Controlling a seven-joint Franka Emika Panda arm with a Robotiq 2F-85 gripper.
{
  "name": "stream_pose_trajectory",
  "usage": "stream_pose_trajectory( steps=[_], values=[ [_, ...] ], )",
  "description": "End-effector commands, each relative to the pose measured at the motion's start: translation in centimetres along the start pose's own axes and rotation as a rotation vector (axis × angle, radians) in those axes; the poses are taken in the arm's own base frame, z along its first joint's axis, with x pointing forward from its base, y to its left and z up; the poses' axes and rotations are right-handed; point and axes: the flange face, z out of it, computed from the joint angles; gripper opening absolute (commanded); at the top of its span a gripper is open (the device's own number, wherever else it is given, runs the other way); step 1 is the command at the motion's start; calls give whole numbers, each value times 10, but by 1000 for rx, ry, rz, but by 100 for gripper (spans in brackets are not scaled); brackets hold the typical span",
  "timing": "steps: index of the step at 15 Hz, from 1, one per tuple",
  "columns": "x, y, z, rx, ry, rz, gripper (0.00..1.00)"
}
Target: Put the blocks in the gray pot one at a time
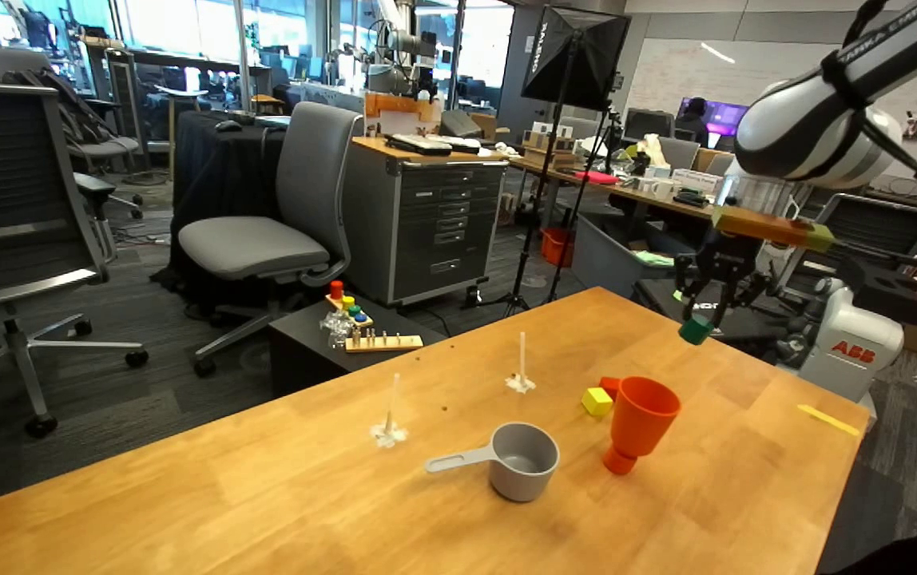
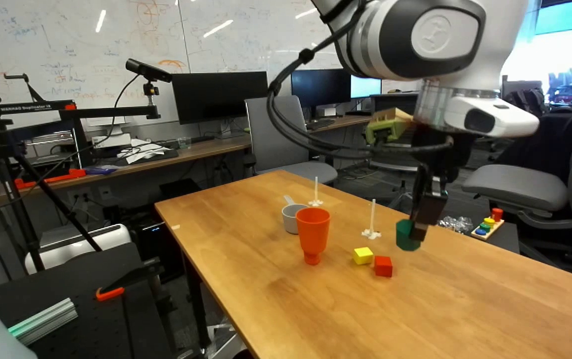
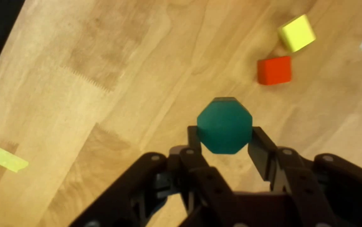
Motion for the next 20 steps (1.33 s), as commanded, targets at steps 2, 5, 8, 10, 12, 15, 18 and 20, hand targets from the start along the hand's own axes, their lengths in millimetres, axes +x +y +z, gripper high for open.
stream_pose_trajectory(
  steps=[2, 5, 8, 10, 12, 15, 18, 20],
  values=[
    [-80, -63, -75, 91, 59, -186, 18],
    [-127, -112, -95, 137, 54, -288, 18],
    [-165, -154, -82, 148, 14, -375, 18],
    [-182, -172, -65, 138, -18, -415, 18],
    [-195, -188, -42, 120, -48, -445, 18],
    [-210, -207, -1, 83, -96, -478, 18],
    [-221, -221, 33, 42, -126, -505, 18],
    [-223, -227, 48, 24, -141, -512, 18]
  ],
)
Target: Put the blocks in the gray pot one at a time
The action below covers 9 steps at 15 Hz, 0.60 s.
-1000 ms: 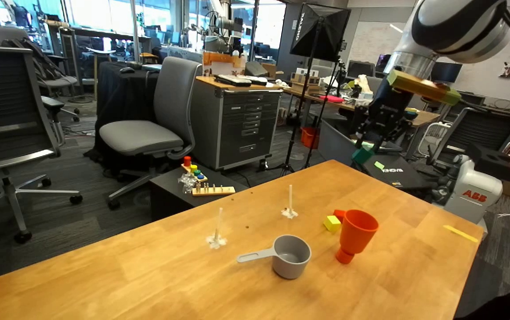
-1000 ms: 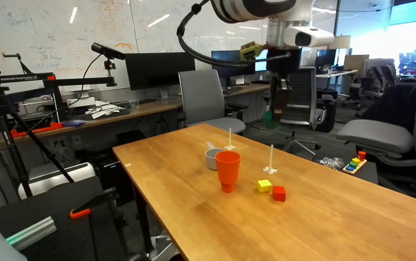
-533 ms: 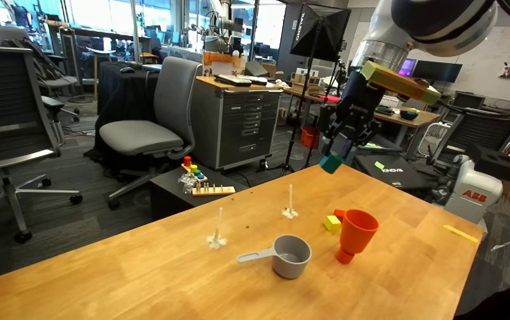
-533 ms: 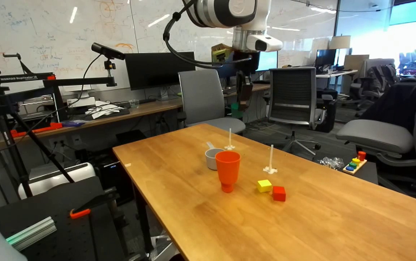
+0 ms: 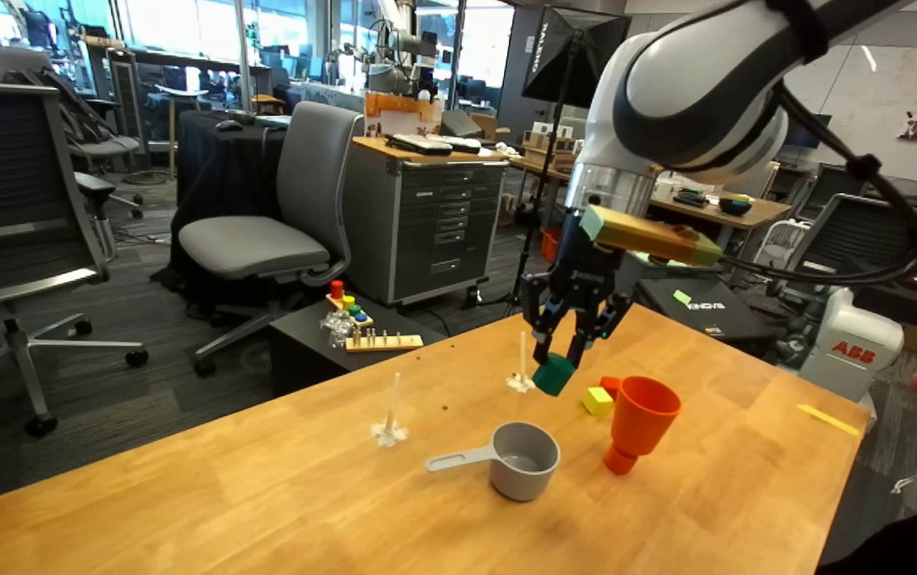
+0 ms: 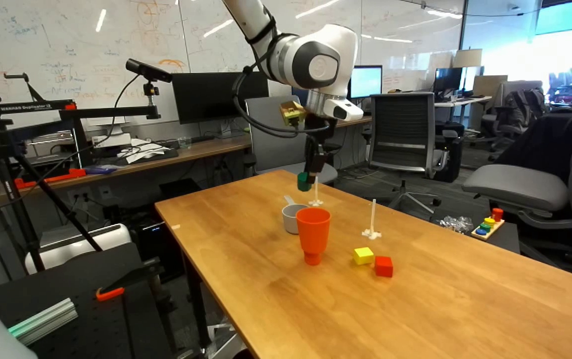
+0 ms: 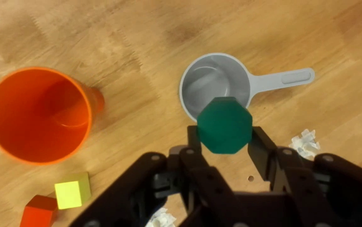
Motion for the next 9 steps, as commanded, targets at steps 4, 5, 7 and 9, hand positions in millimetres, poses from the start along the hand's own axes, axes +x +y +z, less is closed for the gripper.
stream_pose_trajectory(
  steps=[4, 5, 7, 9],
  values=[
    [16, -20, 26, -25, -67, -32, 18],
    [19, -20, 27, -26, -76, -23, 68],
    [22, -20, 28, -38, -83, -25, 74],
    [25, -17, 25, -45, -83, -21, 90]
  ],
)
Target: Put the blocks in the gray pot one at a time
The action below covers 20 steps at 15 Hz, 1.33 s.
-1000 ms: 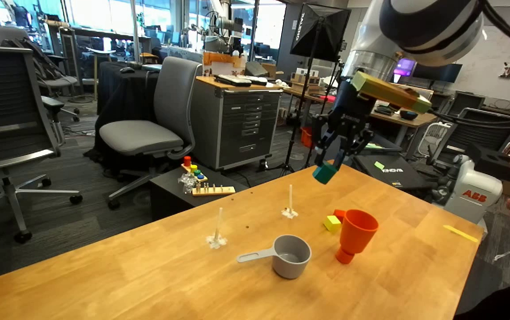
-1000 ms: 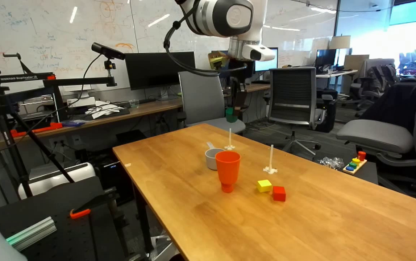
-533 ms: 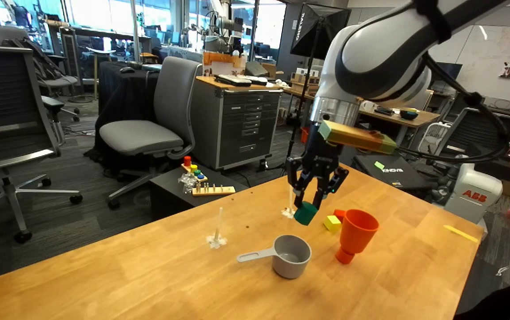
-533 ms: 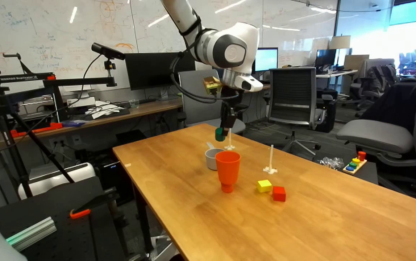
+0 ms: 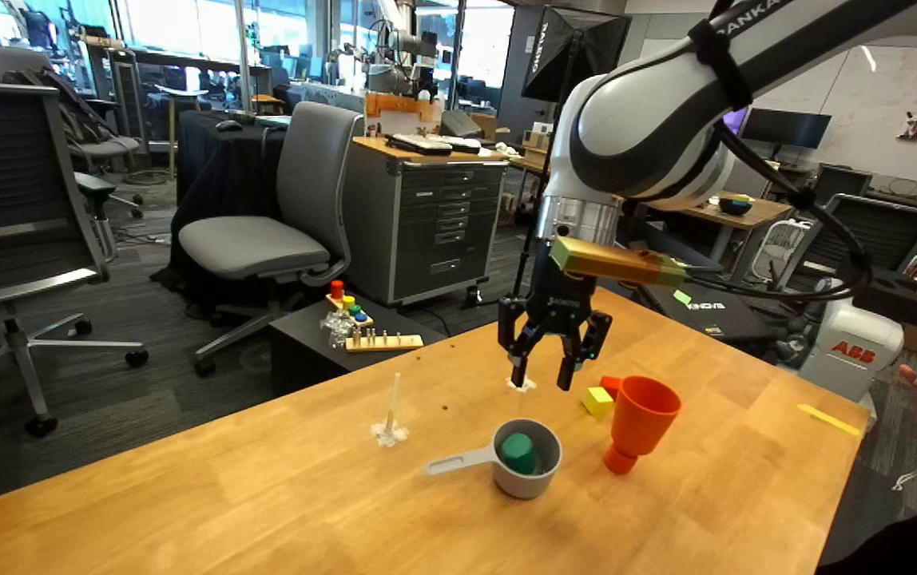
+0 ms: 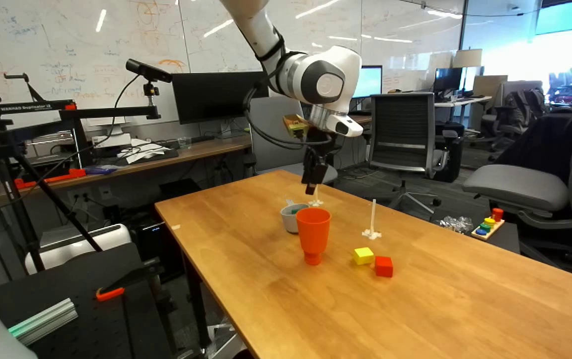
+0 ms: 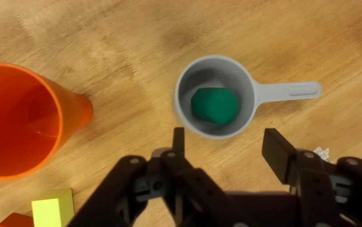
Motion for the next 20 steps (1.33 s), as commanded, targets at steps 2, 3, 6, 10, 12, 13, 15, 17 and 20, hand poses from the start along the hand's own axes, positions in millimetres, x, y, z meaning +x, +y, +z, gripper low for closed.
stream_pose_trajectory(
  steps=[2, 3, 6, 10, 12, 13, 15, 17, 20],
  values=[
    [11, 2, -18, -19, -2, 0, 100],
    [13, 6, -23, -18, 8, 6, 100],
    [27, 34, -54, -16, 61, 52, 100],
    [56, 88, -88, -74, 149, 126, 100],
    [70, 111, -96, -104, 180, 157, 100],
    [76, 120, -96, -118, 189, 171, 100],
    [84, 132, -90, -137, 184, 191, 100],
    [89, 135, -77, -157, 168, 200, 100],
    [94, 137, -45, -179, 125, 213, 100]
  ],
)
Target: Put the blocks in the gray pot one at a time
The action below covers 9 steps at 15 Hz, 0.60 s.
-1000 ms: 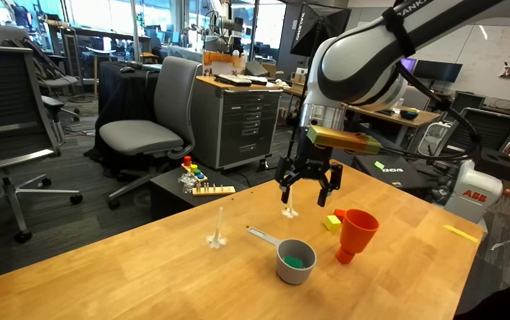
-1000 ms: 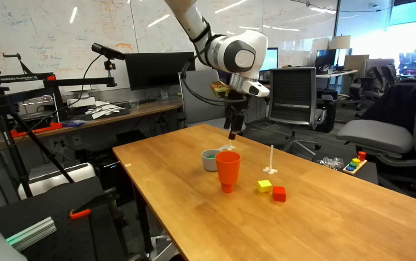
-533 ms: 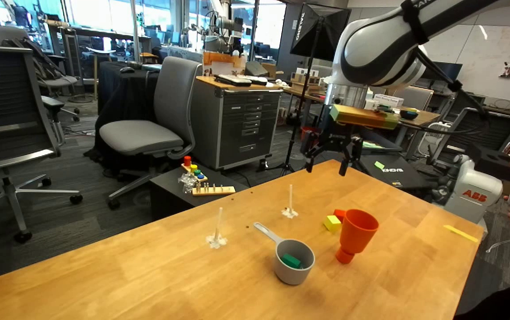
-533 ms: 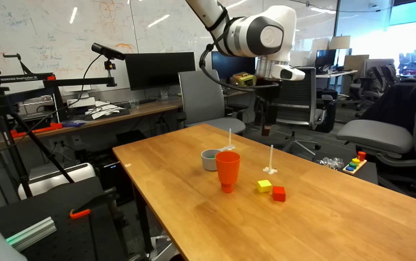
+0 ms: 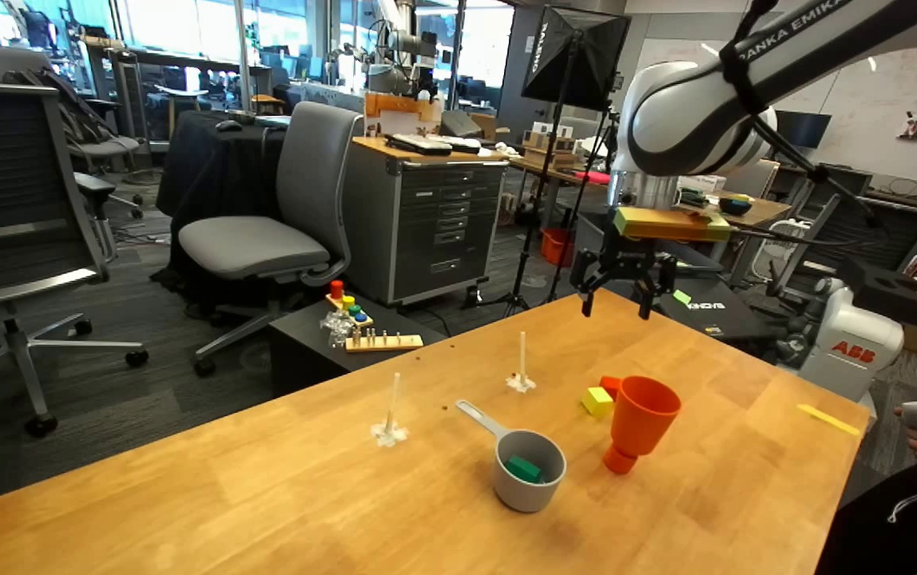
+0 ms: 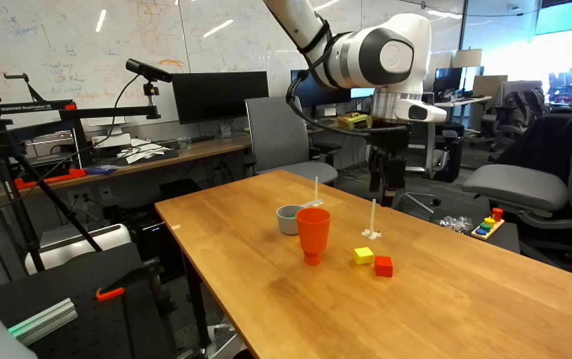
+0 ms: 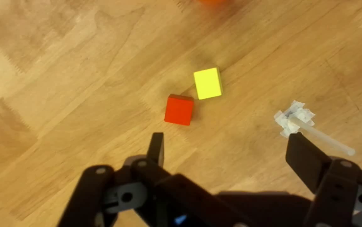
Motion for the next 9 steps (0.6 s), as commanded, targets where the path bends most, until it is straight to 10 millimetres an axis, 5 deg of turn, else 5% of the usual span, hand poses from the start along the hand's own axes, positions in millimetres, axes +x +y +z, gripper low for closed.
stream_pose_trajectory(
  steps=[1, 9],
  values=[
    [3, -7, 31, -53, -42, 20, 100],
    [4, -2, 99, -108, -138, 17, 100]
  ],
)
